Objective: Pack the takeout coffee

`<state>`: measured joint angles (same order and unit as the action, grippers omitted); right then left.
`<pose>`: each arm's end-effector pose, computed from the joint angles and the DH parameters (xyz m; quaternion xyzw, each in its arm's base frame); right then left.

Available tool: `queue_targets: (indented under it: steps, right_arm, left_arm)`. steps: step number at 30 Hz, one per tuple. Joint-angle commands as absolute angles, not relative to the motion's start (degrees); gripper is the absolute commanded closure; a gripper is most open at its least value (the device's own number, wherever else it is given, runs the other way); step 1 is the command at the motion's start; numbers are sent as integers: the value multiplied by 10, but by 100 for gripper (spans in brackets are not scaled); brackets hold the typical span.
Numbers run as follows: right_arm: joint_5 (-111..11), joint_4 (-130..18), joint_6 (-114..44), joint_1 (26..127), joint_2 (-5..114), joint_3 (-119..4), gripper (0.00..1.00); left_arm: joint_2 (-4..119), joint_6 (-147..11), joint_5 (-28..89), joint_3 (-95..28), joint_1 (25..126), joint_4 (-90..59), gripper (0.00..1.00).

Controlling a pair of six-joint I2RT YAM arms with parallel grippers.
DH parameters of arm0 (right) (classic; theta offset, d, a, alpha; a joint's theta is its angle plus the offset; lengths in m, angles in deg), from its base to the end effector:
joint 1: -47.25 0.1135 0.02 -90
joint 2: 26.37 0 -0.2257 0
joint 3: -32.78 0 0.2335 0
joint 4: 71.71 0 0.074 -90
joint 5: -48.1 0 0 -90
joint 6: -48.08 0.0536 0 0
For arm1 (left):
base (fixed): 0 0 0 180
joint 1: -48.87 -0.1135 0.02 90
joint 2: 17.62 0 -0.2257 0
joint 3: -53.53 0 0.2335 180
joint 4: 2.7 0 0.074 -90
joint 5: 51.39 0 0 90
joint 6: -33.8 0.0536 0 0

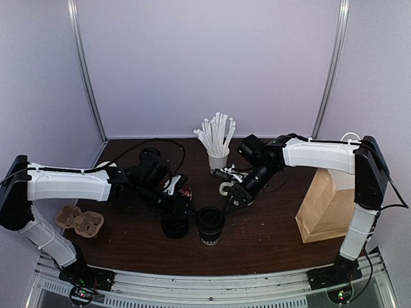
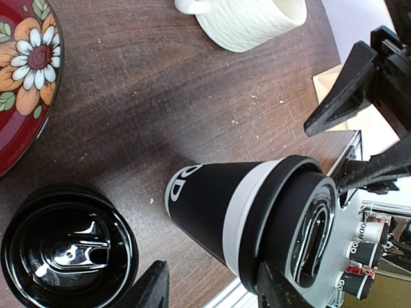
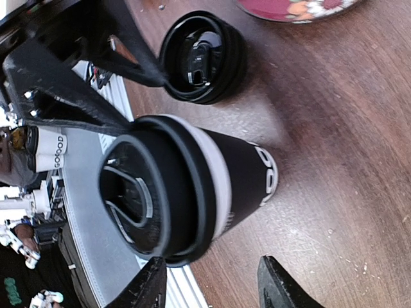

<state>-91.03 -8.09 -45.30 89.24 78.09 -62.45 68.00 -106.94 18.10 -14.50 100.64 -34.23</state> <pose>0.2248 0.2569 0.1904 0.4040 -0.8058 -0.4328 0.0079 0.1750 -0.2525 0.1741 0.0705 0.9215 -0.3724 0.0850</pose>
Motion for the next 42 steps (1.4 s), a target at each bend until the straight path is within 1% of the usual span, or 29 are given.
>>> queue_targets:
  steps: [1,14,17,21,28,32,35,38,42]
  right_arm:
    - [-916,-92,-444,889,782,-618,49]
    - [-919,-79,-441,889,833,-635,50]
    - [-914,-77,-434,889,851,-640,50]
    - [-861,-74,-425,889,876,-640,51]
    - [-759,-51,-420,890,920,-645,57]
    - [-729,-38,-420,892,943,-658,58]
    - [-742,-32,-424,892,937,-669,59]
    - [-770,-18,-437,892,914,-687,58]
    - [-788,-4,-454,885,867,-714,56]
  left_arm:
    - [693,-1055,204,-160,1008,-367,51]
    - [719,-1049,206,-159,1008,-374,54]
    - [739,-1044,218,-166,1007,-398,54]
    - [770,-1033,247,-176,1007,-445,56]
    - [795,-1030,259,-172,1007,-451,56]
    - [811,-1027,274,-174,1007,-465,57]
    - [815,-1023,265,-177,1007,-468,59]
    - [792,-1018,259,-183,1008,-463,60]
    - [743,-1006,256,-198,1011,-454,55]
